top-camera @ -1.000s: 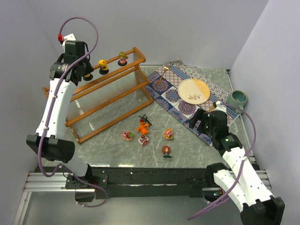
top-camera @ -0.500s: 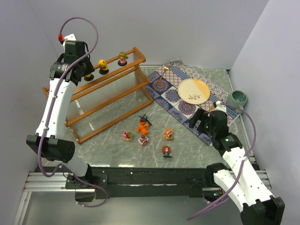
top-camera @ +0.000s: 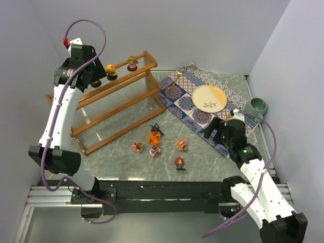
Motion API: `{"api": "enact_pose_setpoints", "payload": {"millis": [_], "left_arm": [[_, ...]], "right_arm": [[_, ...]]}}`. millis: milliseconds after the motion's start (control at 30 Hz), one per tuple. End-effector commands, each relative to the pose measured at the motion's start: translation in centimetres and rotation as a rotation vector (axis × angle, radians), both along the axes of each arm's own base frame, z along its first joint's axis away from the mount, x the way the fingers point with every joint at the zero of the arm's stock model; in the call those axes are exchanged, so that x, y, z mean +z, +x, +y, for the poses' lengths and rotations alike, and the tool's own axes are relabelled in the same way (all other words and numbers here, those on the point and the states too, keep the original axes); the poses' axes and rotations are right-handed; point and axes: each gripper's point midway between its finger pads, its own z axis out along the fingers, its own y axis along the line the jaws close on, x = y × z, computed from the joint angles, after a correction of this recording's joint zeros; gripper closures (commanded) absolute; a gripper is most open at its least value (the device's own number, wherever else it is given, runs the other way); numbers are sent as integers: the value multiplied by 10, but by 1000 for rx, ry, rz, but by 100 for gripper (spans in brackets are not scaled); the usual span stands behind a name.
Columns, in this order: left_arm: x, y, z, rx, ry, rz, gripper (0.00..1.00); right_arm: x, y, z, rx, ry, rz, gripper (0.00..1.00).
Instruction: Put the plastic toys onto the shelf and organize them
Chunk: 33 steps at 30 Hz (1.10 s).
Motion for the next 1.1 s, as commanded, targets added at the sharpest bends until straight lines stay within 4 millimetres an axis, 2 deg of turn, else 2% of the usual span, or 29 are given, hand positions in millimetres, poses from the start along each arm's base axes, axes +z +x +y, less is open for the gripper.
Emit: {"api": "enact_pose_setpoints", "payload": {"millis": [0, 167, 267, 367, 533, 567, 633, 667, 733, 767, 833, 867, 933, 967, 1067], "left_arm": [[49, -13, -2, 5, 7, -127, 20], [81, -28, -7, -6, 27, -217, 16], [94, -38, -12, -18, 52, -259, 15], [98, -46, -26, -57, 81, -280, 14], [82, -57, -96, -235, 48, -246, 14], [72, -60, -121, -289, 23, -222, 14], [52, -65, -148, -343, -10, -168, 15], [37, -70, -172, -398, -21, -128, 15], [4, -80, -196, -453, -32, -38, 16], [-14, -90, -219, -492, -53, 13, 16], [-39, -104, -241, -533, -64, 85, 16], [-57, -116, -260, -574, -50, 131, 16], [-73, -130, -282, -613, -68, 188, 17], [-89, -142, -297, -645, -53, 241, 17], [-119, -168, -329, -690, -64, 342, 19]], "right_arm": [[8, 5, 1, 5, -5, -44, 1], [9, 5, 1, 7, -1, -48, 1], [9, 5, 1, 7, -1, -50, 1], [11, 5, 2, 8, 1, -53, 1], [12, 5, -1, -3, -5, -51, 1], [12, 5, -1, -5, -6, -48, 1], [11, 4, -2, -10, -5, -43, 1], [11, 3, -2, -14, -2, -40, 1], [7, 0, -1, -19, 7, -27, 1], [4, -1, -2, -26, 11, -19, 1], [-2, -6, -4, -42, 21, -3, 0], [-5, -8, -4, -47, 24, 0, 0], [-11, -11, -5, -62, 31, 22, 0], [-13, -13, -5, -66, 34, 26, 0], [-17, -15, -9, -97, 42, 37, 0]]}}
